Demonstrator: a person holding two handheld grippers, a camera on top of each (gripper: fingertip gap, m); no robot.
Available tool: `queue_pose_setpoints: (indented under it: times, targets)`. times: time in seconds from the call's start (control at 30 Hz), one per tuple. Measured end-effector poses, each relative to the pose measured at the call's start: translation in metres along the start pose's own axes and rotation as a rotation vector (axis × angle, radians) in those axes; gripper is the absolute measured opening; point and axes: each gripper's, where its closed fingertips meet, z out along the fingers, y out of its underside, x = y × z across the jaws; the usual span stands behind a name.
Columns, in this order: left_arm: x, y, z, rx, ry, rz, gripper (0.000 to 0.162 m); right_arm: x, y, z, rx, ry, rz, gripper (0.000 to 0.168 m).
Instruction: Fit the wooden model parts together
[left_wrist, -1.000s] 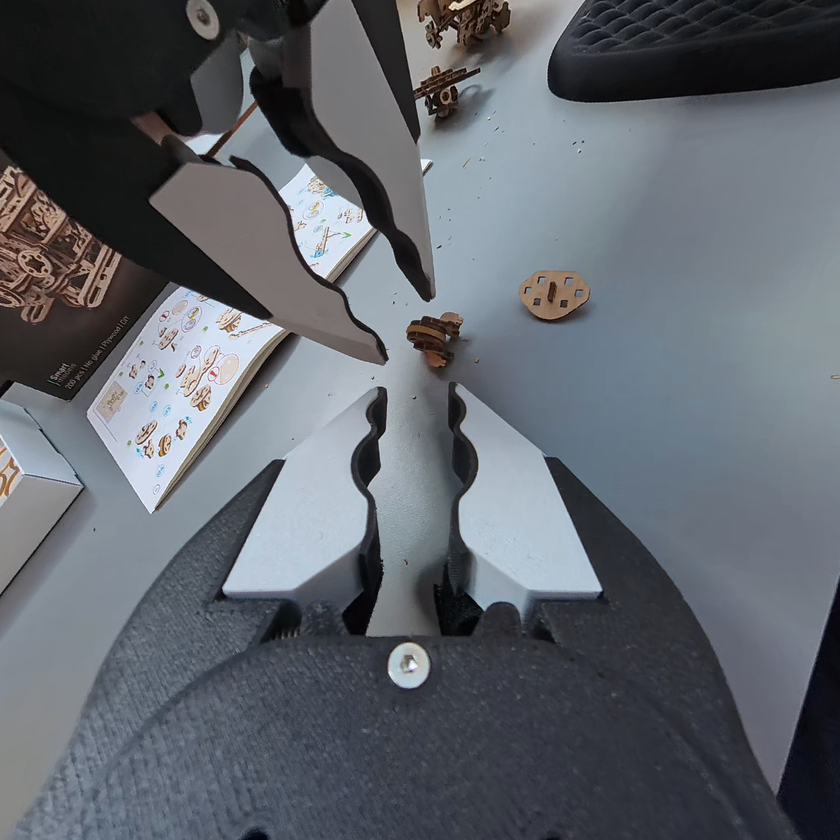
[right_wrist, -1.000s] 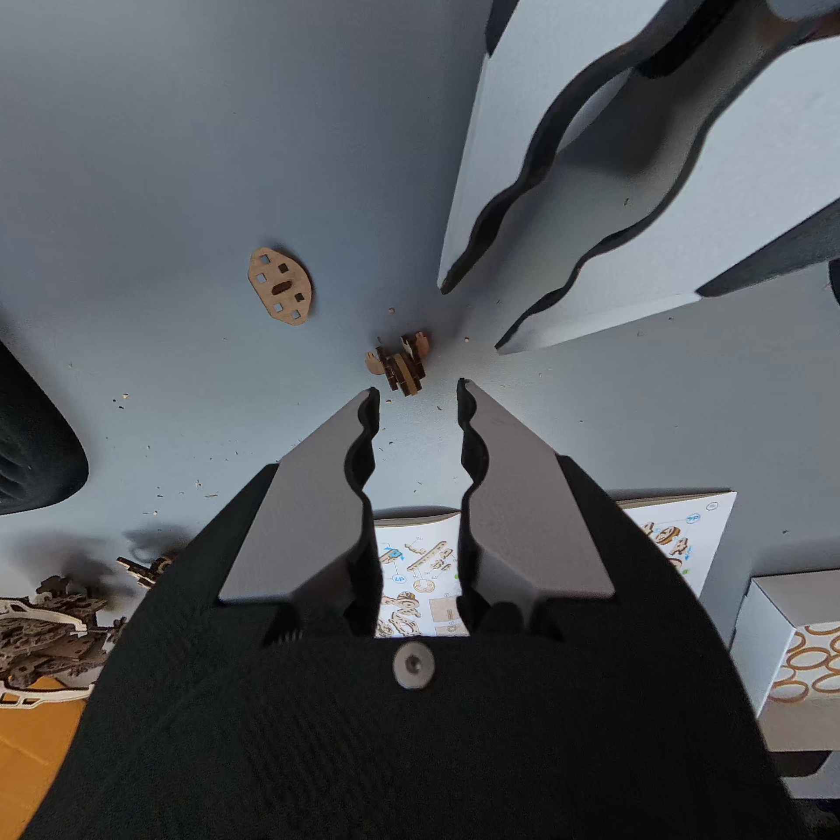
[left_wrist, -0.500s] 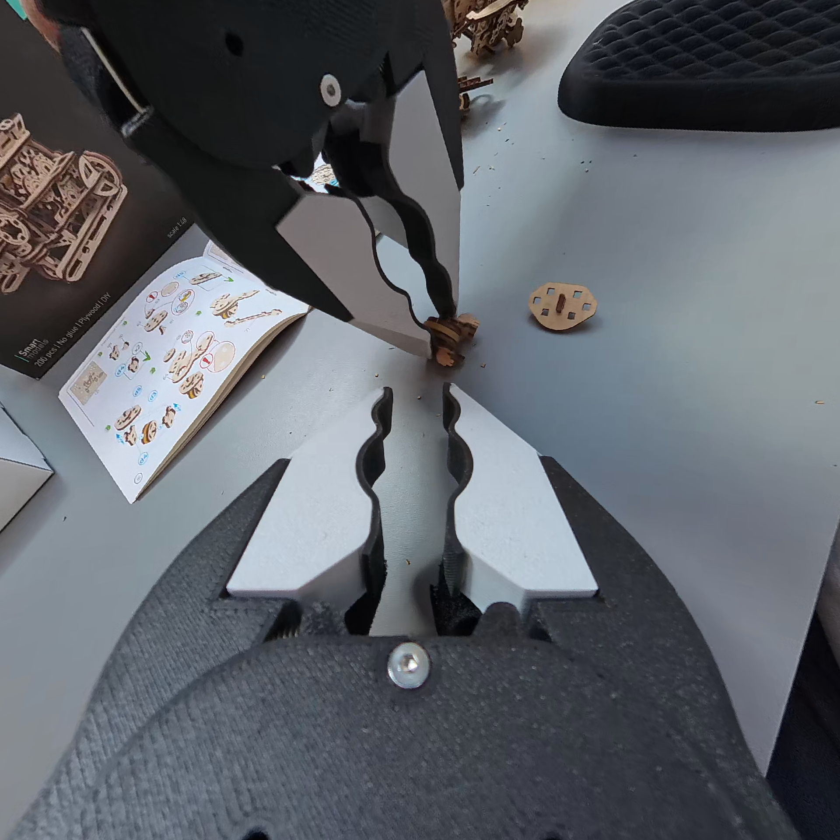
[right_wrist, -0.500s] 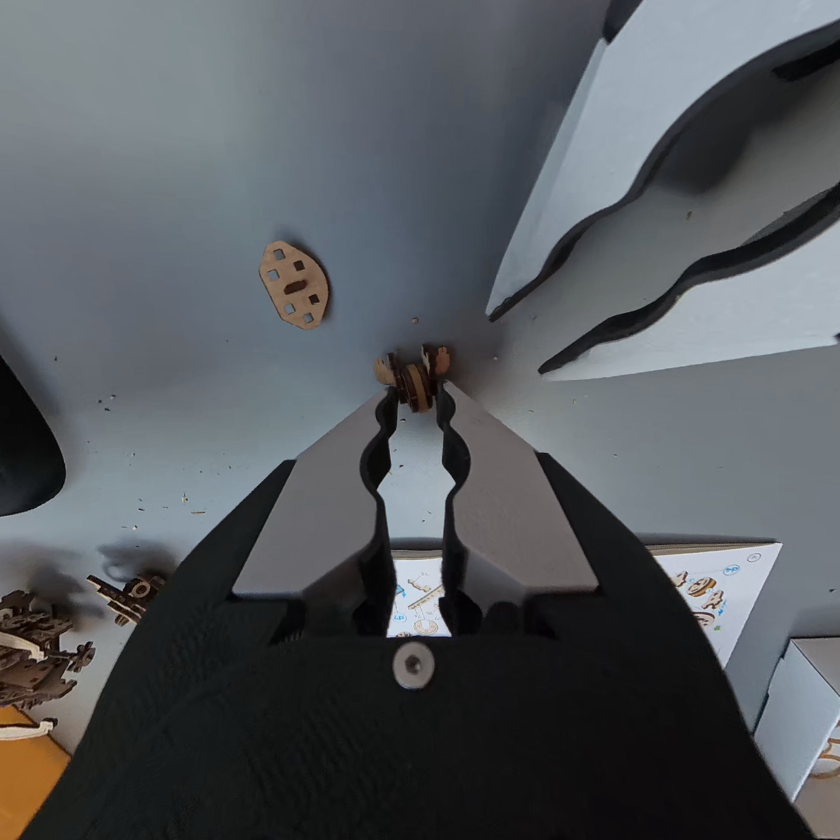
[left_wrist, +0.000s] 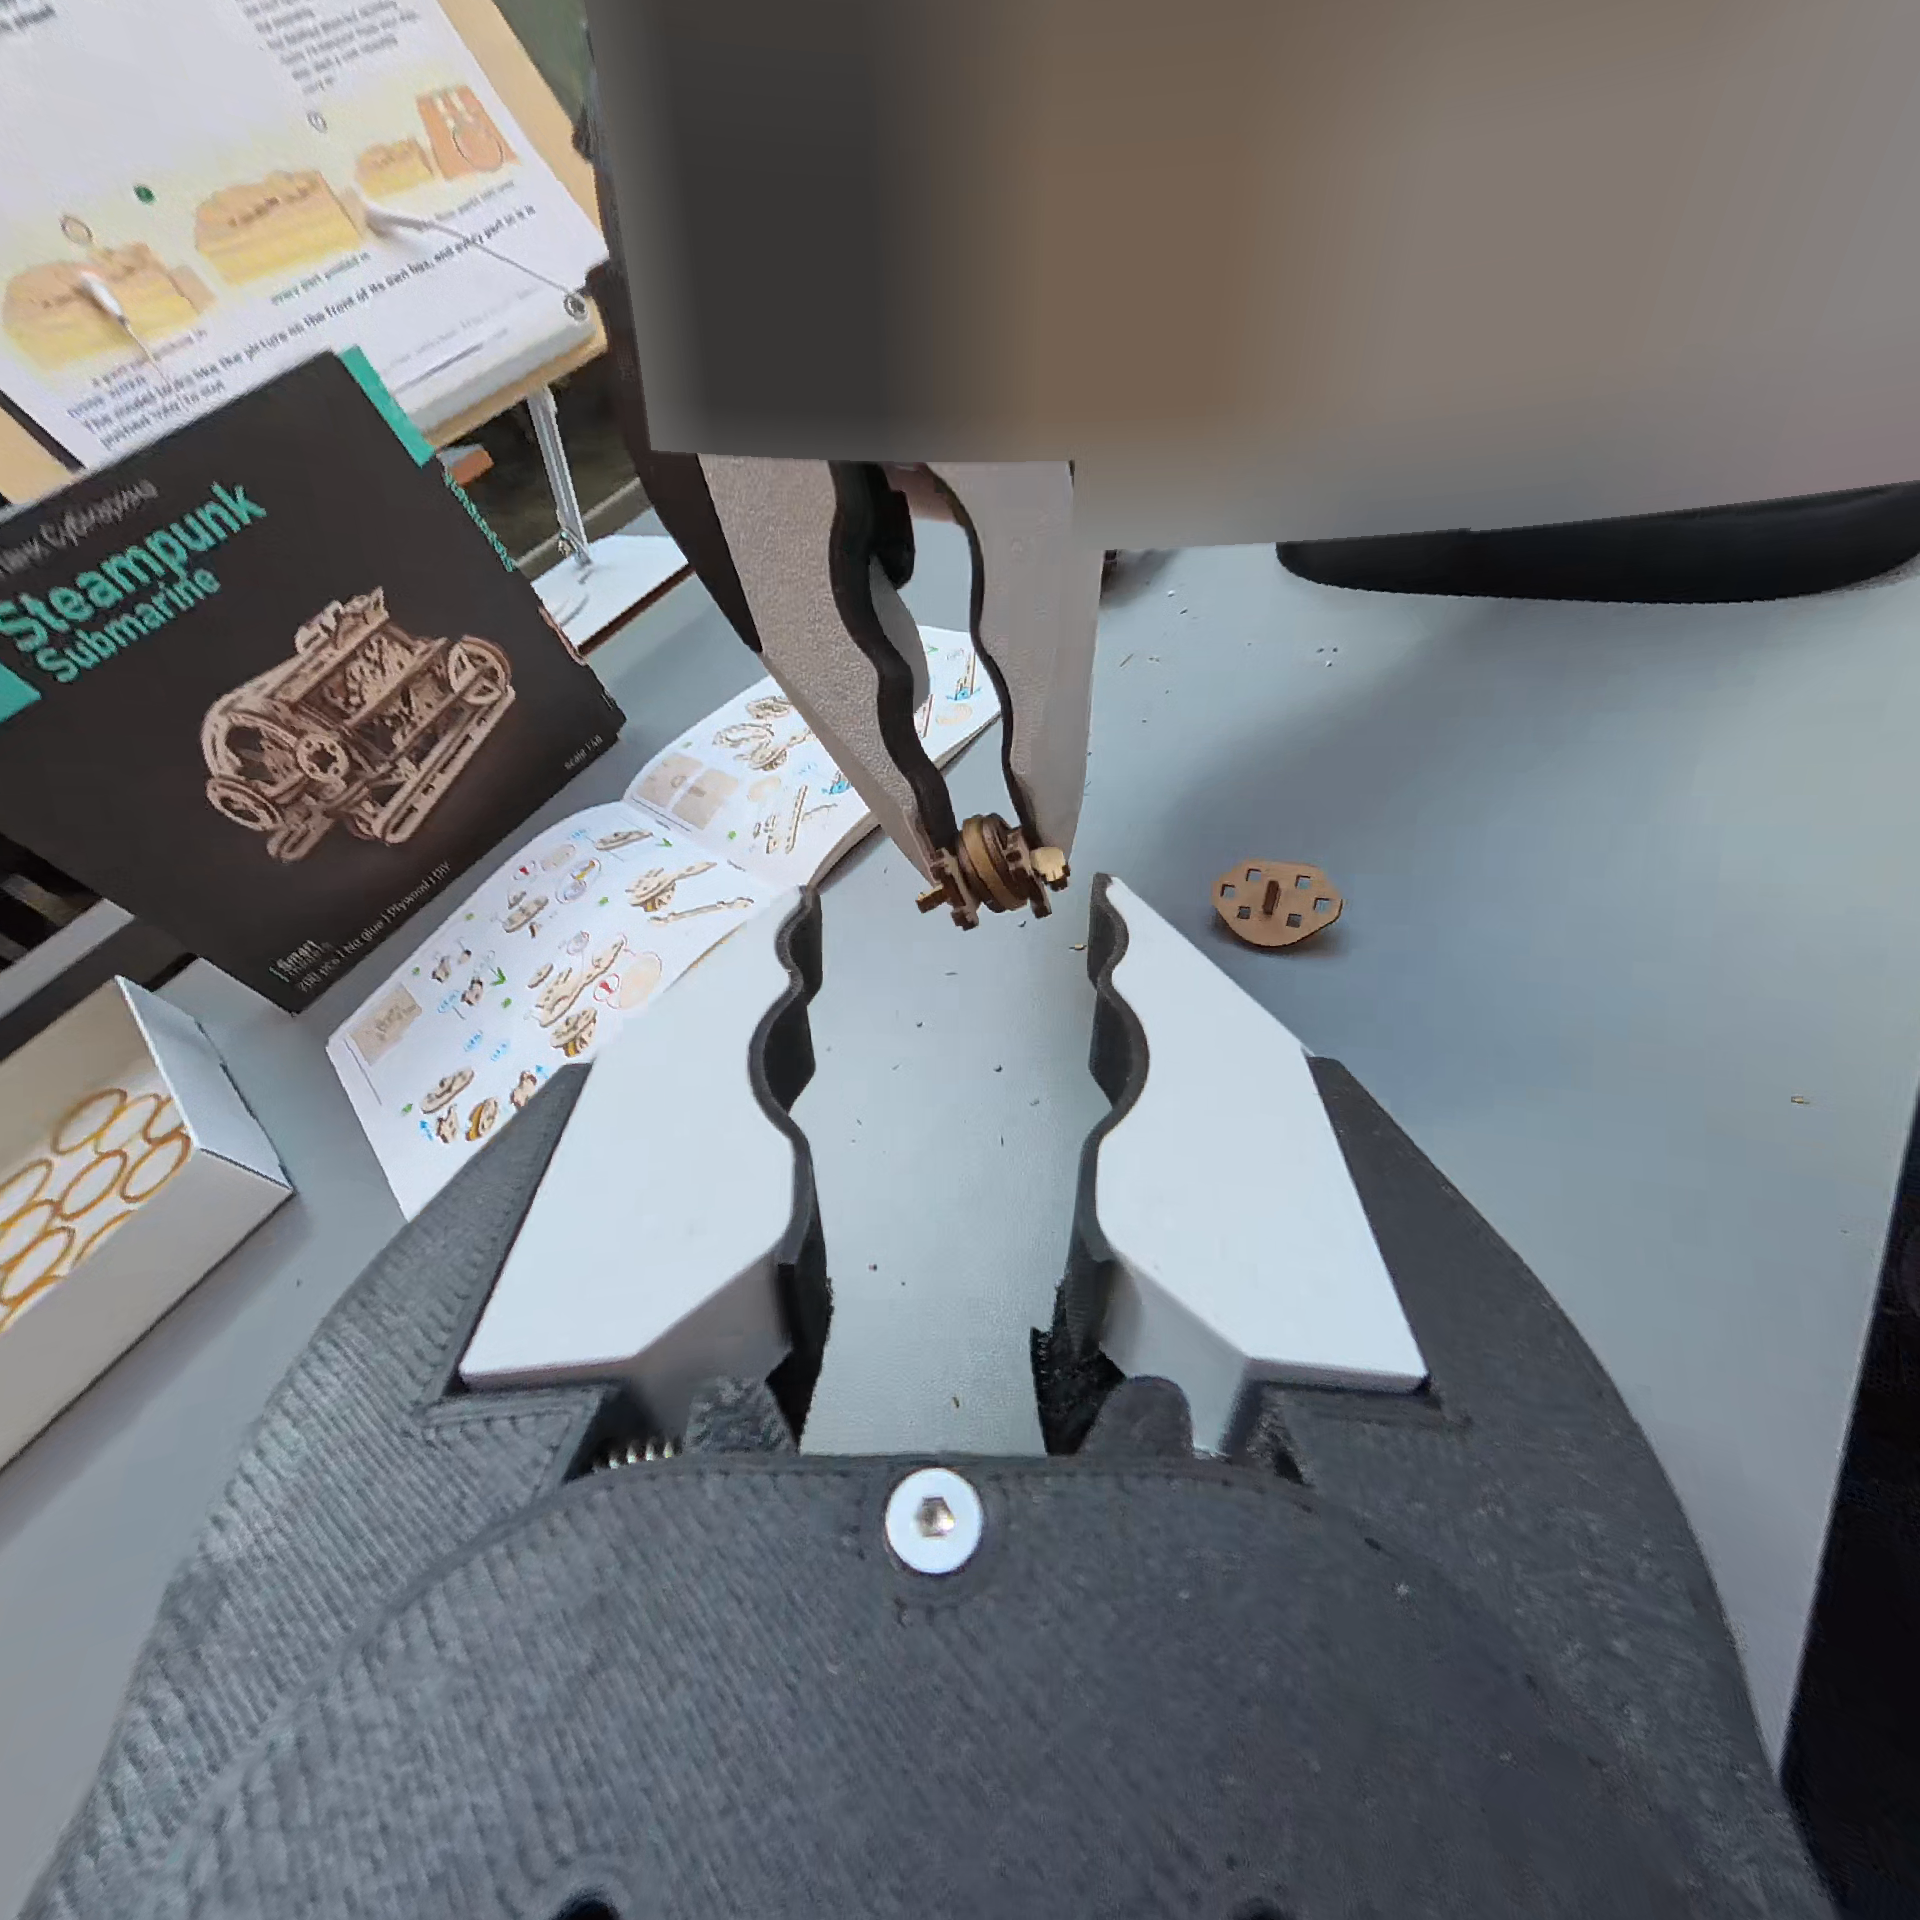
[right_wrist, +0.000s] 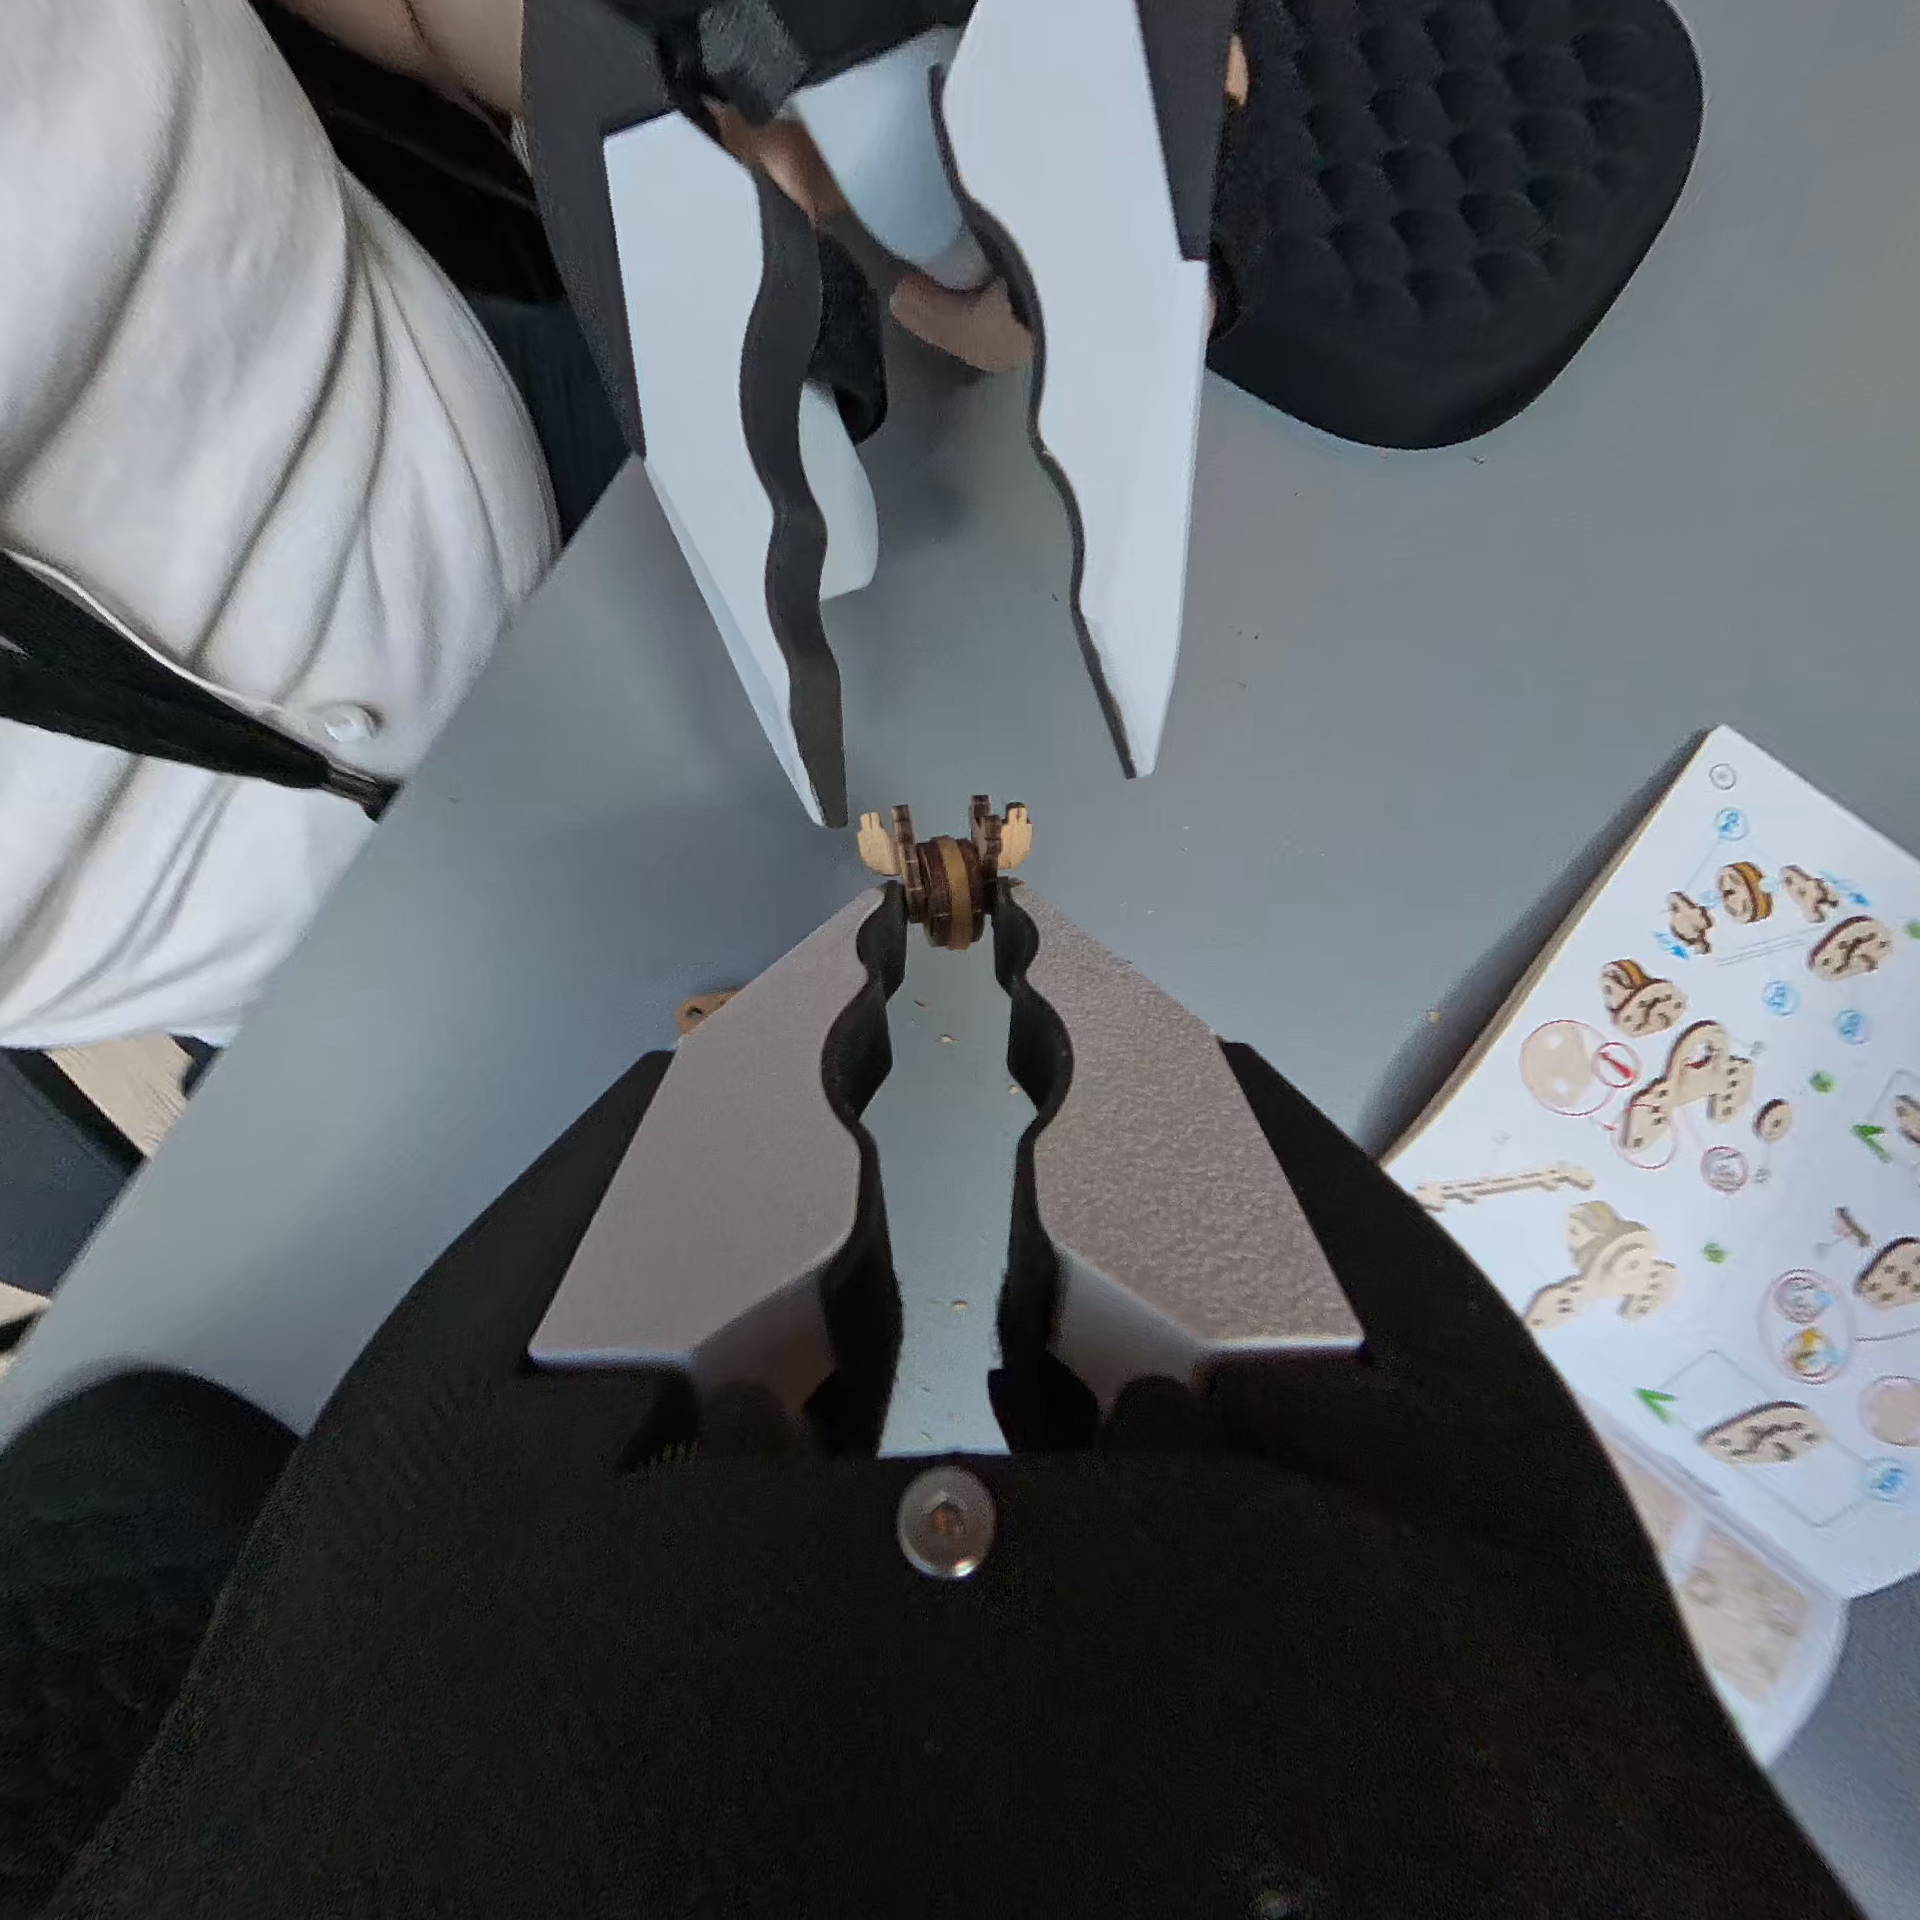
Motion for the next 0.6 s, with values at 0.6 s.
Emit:
queue_pose_setpoints:
  times: [0.6]
  targets:
    - [0.053,-0.029,-0.022,0.125,0.215,0.260,0.021,-0.059,-0.020,0.002,0.262,-0.050,0.332,0.017]
